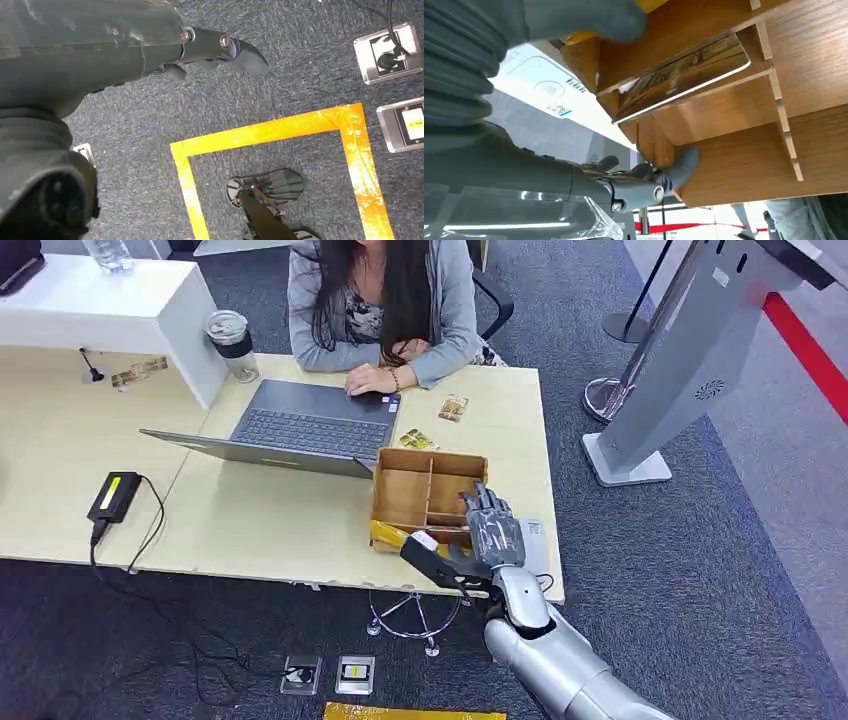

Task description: Pass the card to the sensor for recognition and then transmit it.

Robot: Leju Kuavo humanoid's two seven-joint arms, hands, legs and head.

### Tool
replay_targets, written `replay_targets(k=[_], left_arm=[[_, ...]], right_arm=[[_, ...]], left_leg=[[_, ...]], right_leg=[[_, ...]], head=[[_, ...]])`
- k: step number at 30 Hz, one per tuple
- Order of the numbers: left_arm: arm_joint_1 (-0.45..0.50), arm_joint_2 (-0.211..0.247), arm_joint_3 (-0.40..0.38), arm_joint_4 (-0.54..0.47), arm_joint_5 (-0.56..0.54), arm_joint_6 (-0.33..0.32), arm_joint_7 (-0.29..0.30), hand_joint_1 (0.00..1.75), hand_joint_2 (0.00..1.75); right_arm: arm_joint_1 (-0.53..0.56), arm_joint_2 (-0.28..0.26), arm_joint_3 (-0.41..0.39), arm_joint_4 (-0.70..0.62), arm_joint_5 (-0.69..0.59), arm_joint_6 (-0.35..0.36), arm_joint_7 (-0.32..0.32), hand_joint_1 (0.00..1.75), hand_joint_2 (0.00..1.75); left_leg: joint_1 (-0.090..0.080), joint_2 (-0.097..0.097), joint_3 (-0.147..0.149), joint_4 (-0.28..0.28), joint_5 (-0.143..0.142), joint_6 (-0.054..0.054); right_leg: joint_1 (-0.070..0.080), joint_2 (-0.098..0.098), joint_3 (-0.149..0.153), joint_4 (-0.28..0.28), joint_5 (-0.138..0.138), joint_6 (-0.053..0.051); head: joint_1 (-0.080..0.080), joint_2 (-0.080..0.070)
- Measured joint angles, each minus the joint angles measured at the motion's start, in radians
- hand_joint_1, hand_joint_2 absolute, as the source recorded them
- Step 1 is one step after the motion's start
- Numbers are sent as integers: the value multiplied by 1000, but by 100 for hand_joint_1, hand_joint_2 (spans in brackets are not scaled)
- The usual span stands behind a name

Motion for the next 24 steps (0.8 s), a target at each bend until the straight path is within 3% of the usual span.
replay_targets(k=[22, 23, 24], left_arm=[[0, 1, -3, 0, -18, -4, 0, 0, 0], [0, 1, -4, 0, -18, -5, 0, 0, 0], [0, 1, -4, 0, -18, -5, 0, 0, 0]], right_arm=[[12, -21, 14, -85, -58, 40, 4, 175, 175], [13, -22, 15, -89, -60, 41, 5, 162, 175], [14, -23, 16, -92, -62, 42, 6, 7, 175]], left_leg=[[0, 0, 0, 0, 0, 0], [0, 0, 0, 0, 0, 0], [0, 0, 0, 0, 0, 0]], right_leg=[[0, 0, 0, 0, 0, 0], [0, 0, 0, 0, 0, 0], [0, 1, 0, 0, 0, 0]], head=[[0, 0], [0, 0], [0, 0]])
